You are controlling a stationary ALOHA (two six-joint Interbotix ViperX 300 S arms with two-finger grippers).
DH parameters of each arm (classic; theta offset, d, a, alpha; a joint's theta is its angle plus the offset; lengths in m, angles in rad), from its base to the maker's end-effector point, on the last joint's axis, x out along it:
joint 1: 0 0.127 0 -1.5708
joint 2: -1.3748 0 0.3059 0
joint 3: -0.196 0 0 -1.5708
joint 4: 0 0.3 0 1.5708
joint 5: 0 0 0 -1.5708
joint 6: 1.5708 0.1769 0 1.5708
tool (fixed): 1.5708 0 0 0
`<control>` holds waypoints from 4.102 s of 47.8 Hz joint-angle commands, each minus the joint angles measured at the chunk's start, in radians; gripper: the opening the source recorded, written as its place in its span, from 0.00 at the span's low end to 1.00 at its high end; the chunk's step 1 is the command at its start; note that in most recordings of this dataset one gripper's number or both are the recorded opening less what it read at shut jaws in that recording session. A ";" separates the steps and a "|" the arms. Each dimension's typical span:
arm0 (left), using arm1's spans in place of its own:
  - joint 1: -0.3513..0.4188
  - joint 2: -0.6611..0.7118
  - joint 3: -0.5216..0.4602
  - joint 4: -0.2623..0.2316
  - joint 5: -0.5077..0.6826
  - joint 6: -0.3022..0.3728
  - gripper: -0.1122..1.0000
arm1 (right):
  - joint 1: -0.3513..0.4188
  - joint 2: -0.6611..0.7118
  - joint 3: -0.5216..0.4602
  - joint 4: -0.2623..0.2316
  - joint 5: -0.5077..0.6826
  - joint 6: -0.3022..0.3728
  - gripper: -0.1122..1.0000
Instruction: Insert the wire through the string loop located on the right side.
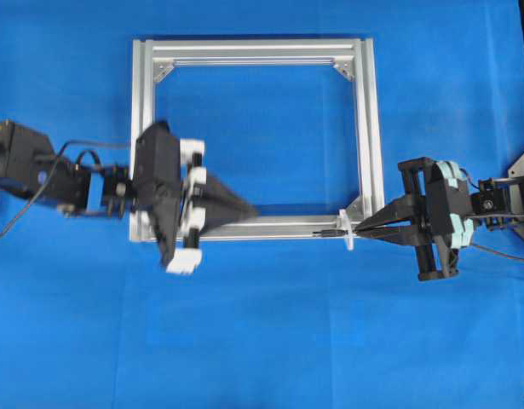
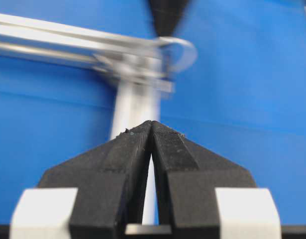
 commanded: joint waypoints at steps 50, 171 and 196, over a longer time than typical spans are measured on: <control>0.012 0.178 -0.469 0.003 0.336 0.080 0.10 | -0.002 -0.005 -0.018 0.003 -0.005 0.000 0.07; 0.066 0.302 -0.492 0.002 0.319 0.104 0.17 | -0.002 -0.005 -0.015 0.002 -0.003 0.000 0.07; 0.067 0.301 -0.492 0.003 0.319 0.106 0.17 | -0.002 -0.005 -0.023 0.003 0.034 -0.002 0.07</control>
